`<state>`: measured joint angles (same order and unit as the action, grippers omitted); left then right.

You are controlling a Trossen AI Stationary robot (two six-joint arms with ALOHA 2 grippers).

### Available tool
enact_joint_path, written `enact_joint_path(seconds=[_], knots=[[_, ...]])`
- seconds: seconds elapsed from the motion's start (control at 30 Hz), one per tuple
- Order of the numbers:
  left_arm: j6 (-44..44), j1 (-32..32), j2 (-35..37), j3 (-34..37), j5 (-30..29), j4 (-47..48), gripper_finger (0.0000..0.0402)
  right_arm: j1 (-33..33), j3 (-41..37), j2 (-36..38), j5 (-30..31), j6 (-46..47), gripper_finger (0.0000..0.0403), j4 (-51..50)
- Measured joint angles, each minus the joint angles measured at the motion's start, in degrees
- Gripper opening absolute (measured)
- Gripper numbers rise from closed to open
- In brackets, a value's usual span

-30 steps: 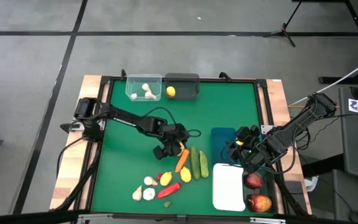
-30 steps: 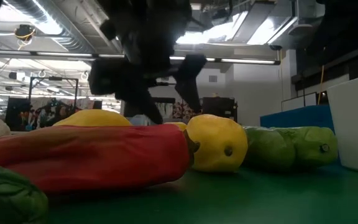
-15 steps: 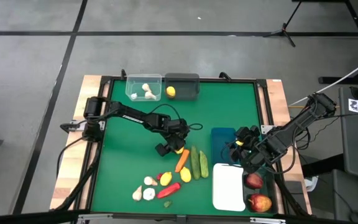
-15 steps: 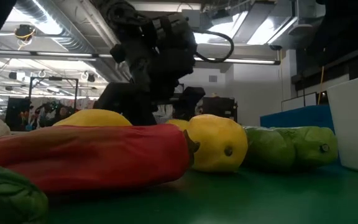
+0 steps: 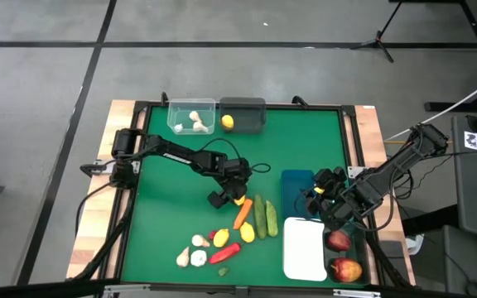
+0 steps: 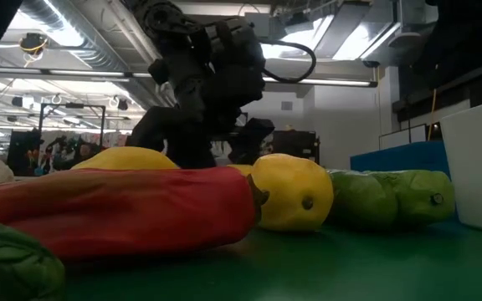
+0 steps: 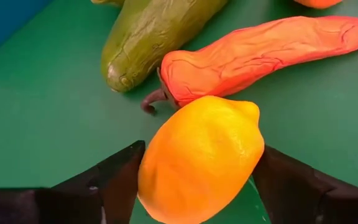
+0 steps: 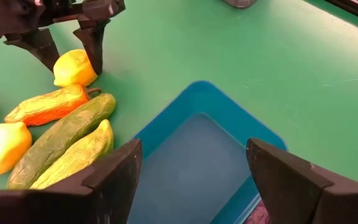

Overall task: Sort produce into baskets
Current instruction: Put the yellow lemon into the top black bin

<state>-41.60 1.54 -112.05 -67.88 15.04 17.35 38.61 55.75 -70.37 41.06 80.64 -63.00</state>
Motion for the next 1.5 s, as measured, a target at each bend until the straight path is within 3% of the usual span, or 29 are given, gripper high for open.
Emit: enact_joint_path(seconds=[0.1,0.2,0.43,0.73,0.87,1.07,1.37,1.5], knots=[[0.21,0.0,0.02,0.0,-0.4,-0.03,0.0251,0.02,0.0,-0.02,0.0,-0.02,0.0289,0.0],[2.2,0.39,0.61,0.0,-4.67,0.04,0.0242,0.0,0.0,0.0,0.0,-0.02,0.0289,-0.02],[11.09,6.89,5.84,0.0,-7.6,-0.7,0.0239,0.02,0.0,0.0,0.02,-0.02,0.0289,-0.07],[22.02,20.75,12.94,-0.02,-24.58,-12.53,0.0238,0.02,0.0,-0.01,0.52,-0.15,0.0289,-0.07],[26.53,26.99,13.33,-0.07,-24.9,-17.33,0.0238,0.01,0.0,0.0,0.54,-0.15,0.0289,-0.07],[30.11,33.04,10.7,-0.07,-21.25,-17.17,0.0238,0.0,0.0,0.0,0.56,-0.2,0.0289,-0.15],[26.77,34.07,7.84,-0.07,-21.04,-16.26,0.0305,0.0,0.0,0.0,0.55,-0.22,0.0289,-0.13],[26.66,33.96,8.29,-0.04,-21.07,-13.36,0.0317,0.0,0.0,0.0,0.55,-0.22,0.0289,-0.13]])
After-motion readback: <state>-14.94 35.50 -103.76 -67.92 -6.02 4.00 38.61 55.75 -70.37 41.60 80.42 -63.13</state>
